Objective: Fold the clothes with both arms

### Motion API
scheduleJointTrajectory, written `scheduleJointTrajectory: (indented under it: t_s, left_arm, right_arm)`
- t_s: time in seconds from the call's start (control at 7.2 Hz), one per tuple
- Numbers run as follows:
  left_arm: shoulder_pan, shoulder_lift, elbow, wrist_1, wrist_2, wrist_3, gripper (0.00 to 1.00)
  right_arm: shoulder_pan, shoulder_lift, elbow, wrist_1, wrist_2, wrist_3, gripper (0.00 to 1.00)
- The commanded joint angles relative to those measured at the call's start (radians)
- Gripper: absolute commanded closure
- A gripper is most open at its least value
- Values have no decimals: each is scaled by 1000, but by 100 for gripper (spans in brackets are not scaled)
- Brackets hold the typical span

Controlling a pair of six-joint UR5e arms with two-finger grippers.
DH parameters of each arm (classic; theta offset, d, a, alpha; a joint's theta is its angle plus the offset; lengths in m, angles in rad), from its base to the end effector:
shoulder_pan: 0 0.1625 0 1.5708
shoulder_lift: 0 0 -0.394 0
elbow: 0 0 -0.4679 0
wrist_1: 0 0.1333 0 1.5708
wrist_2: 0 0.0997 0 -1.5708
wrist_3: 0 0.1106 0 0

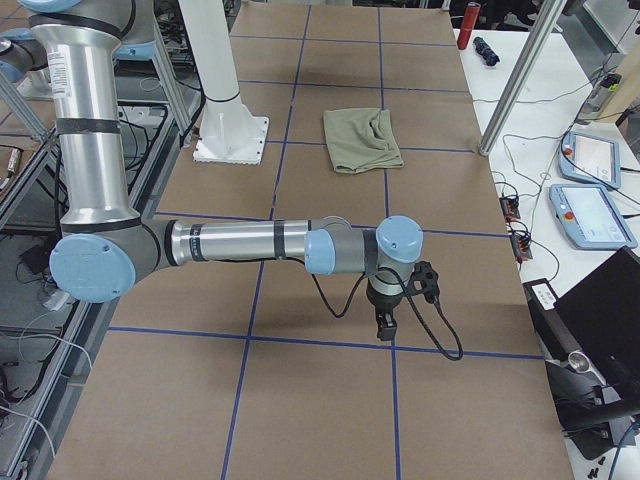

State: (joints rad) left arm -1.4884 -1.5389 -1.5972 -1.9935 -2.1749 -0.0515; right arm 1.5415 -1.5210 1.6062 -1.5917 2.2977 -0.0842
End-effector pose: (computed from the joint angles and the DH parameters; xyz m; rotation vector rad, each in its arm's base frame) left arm -0.0222 -0.5872 0.6017 0.3638 0.6211 0.1556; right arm 0.0425 -0.5921 0.5923 0.0814 -0.7252 -0.1318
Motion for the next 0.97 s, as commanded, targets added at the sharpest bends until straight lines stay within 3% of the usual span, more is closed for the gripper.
scheduleJointTrajectory:
  t_s: [0.0, 0.42, 0.83]
  left_arm:
    - [-1, 69, -10, 37, -8, 1, 0]
    - [-1, 72, -189, 364, -11, 18, 0]
    - [-56, 88, -161, 369, -115, 169, 0]
  right_arm:
    - [22, -25, 23, -10, 63, 36, 0]
    - [23, -36, 54, -8, 104, 210, 0]
    - [23, -61, 83, -10, 105, 210, 0]
